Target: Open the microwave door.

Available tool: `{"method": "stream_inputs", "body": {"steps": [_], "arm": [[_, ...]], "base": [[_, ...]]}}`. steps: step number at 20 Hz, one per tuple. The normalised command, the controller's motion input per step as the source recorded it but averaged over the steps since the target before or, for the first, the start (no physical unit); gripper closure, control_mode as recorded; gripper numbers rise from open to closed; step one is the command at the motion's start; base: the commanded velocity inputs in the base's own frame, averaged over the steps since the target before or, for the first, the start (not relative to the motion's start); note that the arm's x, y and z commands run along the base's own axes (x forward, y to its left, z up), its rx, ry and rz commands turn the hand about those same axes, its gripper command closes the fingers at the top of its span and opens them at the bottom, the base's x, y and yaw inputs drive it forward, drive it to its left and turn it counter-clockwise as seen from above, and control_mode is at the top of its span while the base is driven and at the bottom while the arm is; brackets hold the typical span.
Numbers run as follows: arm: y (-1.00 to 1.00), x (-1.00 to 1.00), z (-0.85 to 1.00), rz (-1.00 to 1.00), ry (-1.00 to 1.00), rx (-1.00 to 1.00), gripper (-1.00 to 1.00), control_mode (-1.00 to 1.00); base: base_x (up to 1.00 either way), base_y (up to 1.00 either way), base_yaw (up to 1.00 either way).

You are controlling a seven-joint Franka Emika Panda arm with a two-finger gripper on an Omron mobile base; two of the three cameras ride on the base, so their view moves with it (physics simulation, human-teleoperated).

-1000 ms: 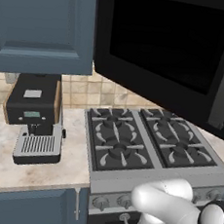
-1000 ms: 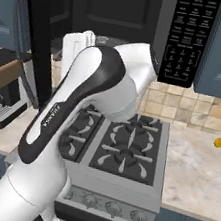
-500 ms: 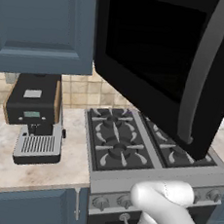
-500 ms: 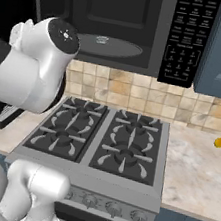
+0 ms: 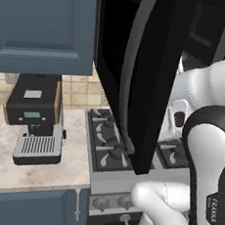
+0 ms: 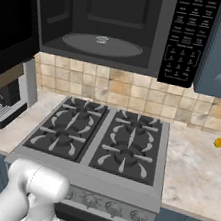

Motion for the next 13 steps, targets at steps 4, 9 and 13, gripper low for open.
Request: {"method": "stream_inputs", "body": {"steps": [4,9,13], "arm": [[1.00,0.00,0.00,-0.25,0.00,-0.07,-1.00,-1.00],[1.00,0.00,0.00,-0.07,0.01,0.08,-1.00,-1.00],[1.00,0.00,0.00,0.09,0.00,0.23,-1.00,-1.00]], "base": [[0.00,0.00,0.00],[0.00,0.00,0.00],[0.00,0.00,0.00]]}}
